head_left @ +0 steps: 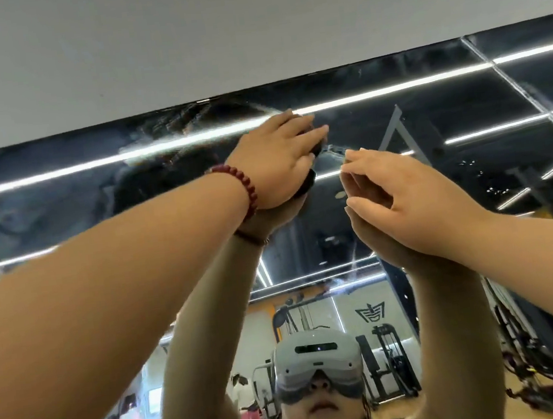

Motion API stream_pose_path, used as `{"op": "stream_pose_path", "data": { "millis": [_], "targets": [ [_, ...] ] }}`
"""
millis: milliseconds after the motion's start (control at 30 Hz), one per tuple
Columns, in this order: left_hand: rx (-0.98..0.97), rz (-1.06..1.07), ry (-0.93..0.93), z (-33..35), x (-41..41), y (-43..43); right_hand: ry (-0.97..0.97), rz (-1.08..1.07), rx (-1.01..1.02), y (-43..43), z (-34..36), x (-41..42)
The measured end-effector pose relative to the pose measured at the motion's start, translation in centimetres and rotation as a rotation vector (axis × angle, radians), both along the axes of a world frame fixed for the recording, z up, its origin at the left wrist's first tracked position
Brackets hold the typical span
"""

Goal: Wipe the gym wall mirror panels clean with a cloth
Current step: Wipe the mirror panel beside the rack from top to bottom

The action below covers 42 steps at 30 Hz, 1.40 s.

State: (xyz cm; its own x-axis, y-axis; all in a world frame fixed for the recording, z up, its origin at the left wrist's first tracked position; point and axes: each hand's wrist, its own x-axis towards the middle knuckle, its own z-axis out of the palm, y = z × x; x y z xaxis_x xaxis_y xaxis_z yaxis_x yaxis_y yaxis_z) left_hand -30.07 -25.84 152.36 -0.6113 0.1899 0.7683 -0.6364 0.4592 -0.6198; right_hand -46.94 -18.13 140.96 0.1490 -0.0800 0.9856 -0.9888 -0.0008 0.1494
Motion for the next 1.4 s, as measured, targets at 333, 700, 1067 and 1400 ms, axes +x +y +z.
{"op": "stream_pose_path", "data": {
  "millis": [333, 700, 1067, 1400],
  "targets": [
    [0.081, -0.023, 0.299, -0.7, -1.5, 0.5, 0.022, 0.049, 0.021, 0.0, 0.1, -0.4],
    [0.125, -0.041, 0.406, -1.3, -0.5, 0.4, 0.032, 0.074, 0.054, 0.1, 0.2, -0.7],
    [0.219, 0.0, 0.311, -4.8, 3.3, -0.8, 0.019, 0.089, 0.118, 1.0, -0.6, 0.1],
    [-0.029, 0.015, -0.227, -9.2, 4.4, -1.5, 0.008, 0.019, 0.102, 0.2, -4.0, 1.2]
  ]
}}
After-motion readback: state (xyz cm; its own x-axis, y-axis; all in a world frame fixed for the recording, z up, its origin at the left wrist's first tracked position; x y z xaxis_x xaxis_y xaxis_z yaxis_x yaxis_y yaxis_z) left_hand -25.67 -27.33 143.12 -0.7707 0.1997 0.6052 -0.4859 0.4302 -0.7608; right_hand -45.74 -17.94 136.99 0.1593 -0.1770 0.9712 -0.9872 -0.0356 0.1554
